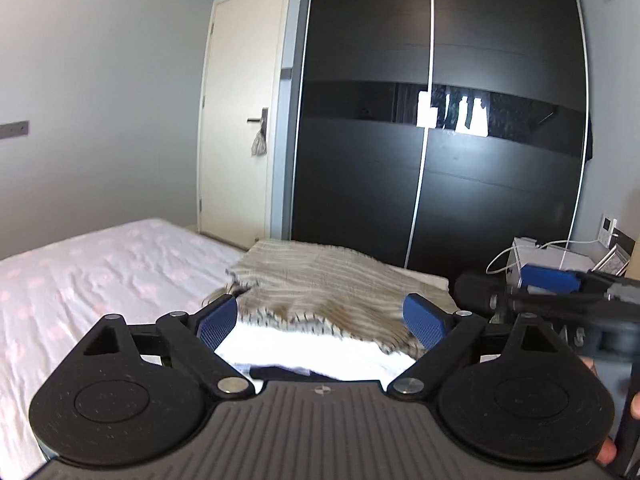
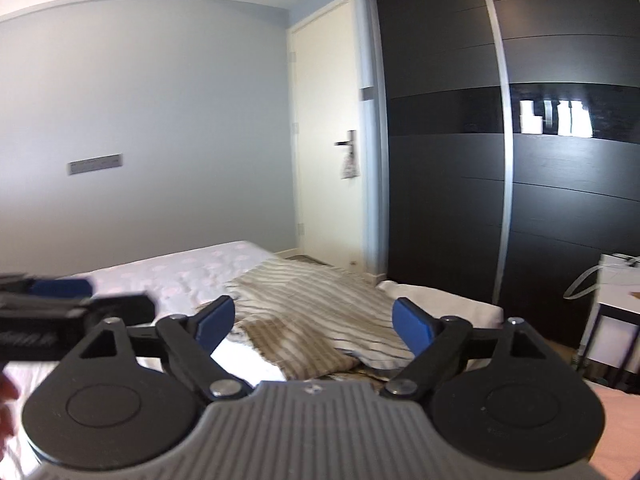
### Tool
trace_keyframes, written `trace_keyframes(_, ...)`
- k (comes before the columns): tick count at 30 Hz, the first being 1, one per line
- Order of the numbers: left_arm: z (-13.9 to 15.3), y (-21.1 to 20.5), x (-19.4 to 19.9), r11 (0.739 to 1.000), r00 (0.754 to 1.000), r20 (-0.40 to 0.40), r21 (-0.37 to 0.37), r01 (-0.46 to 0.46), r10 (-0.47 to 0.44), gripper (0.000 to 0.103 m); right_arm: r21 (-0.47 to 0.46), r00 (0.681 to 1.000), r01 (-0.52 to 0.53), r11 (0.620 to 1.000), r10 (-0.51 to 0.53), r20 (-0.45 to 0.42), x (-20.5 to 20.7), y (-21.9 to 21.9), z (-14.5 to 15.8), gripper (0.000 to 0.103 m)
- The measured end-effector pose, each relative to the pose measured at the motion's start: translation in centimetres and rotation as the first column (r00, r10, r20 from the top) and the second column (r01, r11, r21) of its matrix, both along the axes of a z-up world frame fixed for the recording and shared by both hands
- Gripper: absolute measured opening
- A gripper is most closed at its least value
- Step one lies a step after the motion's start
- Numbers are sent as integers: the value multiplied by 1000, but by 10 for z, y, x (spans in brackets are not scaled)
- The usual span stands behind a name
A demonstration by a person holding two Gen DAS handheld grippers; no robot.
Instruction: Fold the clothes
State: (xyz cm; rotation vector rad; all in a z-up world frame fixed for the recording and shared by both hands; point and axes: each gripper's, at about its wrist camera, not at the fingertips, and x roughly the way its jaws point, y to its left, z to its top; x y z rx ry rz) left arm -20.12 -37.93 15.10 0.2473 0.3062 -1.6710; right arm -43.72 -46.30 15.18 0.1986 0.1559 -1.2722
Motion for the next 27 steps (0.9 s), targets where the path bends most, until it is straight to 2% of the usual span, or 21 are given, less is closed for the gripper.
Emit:
trace_keyframes(3,3,10,-5,997,997,23,-2,-77,77,91,-1,1000,23,1000,-23,5,-1,5,3,102)
trace_keyframes(5,3,13,-8,990,989,54,-9,-140,140,91,-1,999,39,999,-39,8,-1,8,5,102)
trace_keyframes(12,-12,16,-5,979,978,57,-17,-202,202,91,0,995,95,995,-95,19,-3,20,11,102)
trace_keyframes(19,-27,19,-2,965,963,59,-25,-262,263,91,55,993,117,992,-118,30,9,38,-19,102)
trace_keyframes(27,-40,23,-1,959,957,63,-18,-281,282,91,47,995,101,994,-102,13,18,50,-29,102)
